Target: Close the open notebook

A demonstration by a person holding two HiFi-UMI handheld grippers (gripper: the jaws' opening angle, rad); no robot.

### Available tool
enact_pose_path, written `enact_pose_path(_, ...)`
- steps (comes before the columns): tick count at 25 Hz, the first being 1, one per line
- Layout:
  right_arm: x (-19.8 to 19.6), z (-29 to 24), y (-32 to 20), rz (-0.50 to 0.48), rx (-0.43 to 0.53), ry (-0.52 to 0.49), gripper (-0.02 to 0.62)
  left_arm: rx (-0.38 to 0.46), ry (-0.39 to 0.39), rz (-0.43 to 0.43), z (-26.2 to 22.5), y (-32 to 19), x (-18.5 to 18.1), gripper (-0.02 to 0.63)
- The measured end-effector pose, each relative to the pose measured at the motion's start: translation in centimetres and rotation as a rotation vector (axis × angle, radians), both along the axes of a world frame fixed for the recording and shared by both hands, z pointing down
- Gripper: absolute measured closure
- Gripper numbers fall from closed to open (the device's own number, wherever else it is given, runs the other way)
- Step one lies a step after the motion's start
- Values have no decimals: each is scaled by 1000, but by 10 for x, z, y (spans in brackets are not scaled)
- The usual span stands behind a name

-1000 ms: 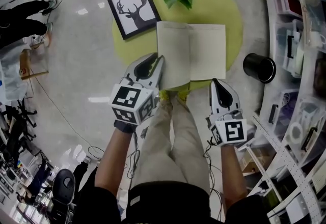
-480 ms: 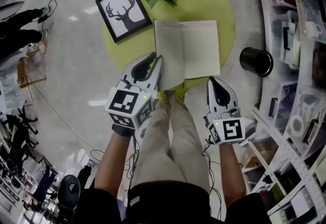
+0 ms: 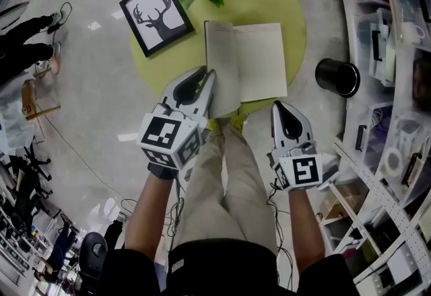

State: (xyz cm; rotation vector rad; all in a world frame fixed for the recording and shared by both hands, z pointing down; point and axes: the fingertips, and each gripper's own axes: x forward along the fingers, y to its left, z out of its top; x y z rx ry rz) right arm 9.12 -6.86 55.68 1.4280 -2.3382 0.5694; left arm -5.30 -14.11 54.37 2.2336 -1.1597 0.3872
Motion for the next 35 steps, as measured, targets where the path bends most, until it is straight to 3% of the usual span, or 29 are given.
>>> enact_pose_path(35,32,22,52,103,-92,-26,595,11,51,85,2,-6,66,536)
